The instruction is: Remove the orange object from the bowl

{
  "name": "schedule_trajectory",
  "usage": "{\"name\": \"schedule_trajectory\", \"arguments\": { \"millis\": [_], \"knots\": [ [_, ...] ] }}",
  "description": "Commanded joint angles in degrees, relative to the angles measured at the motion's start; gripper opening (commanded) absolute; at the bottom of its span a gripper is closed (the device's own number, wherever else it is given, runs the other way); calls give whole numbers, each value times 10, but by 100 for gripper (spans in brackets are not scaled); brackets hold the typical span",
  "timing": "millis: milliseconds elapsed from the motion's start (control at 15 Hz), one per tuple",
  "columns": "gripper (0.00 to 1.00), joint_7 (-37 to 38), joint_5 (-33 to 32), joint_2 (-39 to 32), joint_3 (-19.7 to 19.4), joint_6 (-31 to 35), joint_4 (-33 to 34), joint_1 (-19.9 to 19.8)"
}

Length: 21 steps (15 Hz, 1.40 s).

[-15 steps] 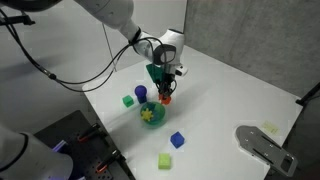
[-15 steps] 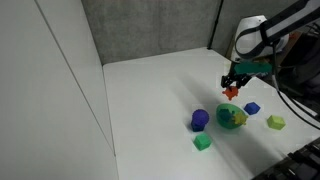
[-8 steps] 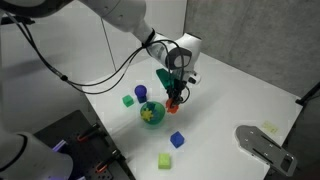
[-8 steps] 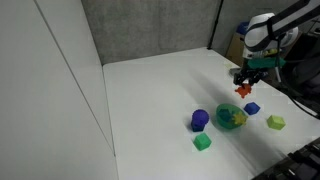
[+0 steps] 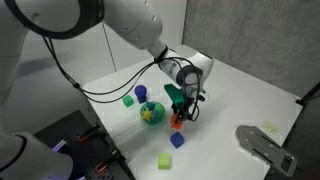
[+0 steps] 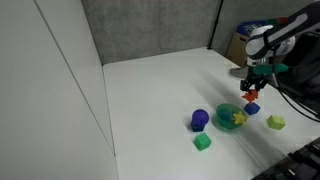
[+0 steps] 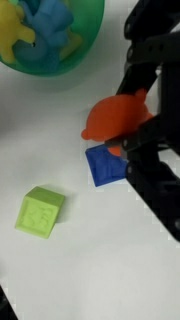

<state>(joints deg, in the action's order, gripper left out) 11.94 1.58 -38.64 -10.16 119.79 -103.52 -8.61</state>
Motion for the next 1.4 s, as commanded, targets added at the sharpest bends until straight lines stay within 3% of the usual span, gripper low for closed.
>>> {"name": "schedule_trajectory", "arguments": {
  "millis": [0,467,1333],
  "knots": [
    [8,-17,-9,-34,-5,-37,45,-13],
    [8,-20,-12,-56,-17,-82,70,-21],
    [8,-27,-5,-93,-15,-89,103,-36]
  ]
}}
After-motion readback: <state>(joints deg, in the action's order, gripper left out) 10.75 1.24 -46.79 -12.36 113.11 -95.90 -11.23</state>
